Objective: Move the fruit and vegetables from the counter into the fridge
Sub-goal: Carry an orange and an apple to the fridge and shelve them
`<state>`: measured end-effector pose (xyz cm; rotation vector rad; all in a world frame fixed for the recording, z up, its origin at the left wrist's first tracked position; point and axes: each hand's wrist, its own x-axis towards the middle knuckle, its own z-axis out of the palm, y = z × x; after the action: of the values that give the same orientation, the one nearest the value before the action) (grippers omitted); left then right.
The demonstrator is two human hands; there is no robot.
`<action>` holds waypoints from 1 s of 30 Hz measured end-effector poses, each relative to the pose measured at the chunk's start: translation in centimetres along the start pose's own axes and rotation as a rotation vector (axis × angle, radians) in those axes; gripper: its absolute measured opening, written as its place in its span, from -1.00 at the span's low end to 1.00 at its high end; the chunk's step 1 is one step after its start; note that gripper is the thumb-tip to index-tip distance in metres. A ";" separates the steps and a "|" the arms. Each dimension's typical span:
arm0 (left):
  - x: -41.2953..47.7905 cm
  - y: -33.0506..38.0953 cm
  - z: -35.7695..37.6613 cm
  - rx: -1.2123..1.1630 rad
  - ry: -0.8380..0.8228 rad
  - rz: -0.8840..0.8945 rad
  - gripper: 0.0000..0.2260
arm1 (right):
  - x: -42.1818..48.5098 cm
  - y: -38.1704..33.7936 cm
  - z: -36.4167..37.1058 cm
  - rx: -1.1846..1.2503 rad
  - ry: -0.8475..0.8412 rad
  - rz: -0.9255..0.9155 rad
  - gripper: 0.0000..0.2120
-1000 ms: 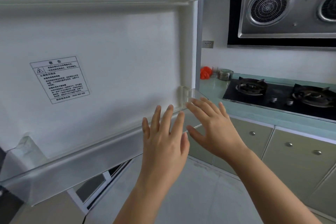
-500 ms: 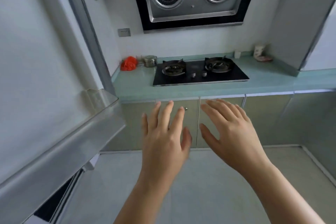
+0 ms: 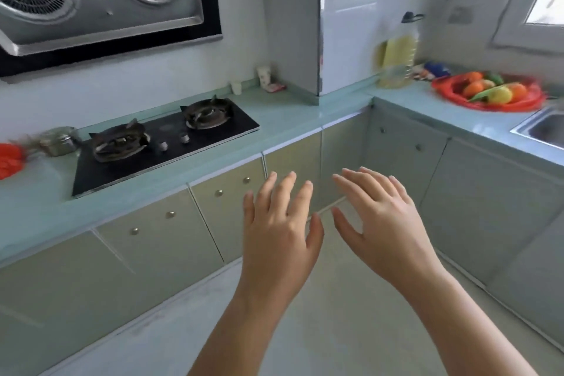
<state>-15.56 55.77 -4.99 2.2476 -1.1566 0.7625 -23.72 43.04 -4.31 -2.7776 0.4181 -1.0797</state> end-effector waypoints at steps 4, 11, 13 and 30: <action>5.1 4.1 5.7 -0.059 -0.046 0.068 -0.63 | 2.1 7.2 -0.8 -0.042 0.049 0.091 -0.57; 12.8 10.3 14.7 -0.186 -0.059 0.160 -0.64 | 4.6 19.4 -2.1 -0.164 0.068 0.218 -0.58; 14.4 11.4 16.9 -0.211 -0.072 0.178 -0.64 | 5.5 22.0 -2.2 -0.179 0.081 0.256 -0.58; 35.5 6.2 36.8 -0.417 -0.108 0.278 -0.64 | 24.1 37.0 9.7 -0.268 0.107 0.372 -0.60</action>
<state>5.62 8.92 -6.59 1.8224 -1.5409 0.4491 -7.84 0.70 -4.15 -2.6996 1.1168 -1.1502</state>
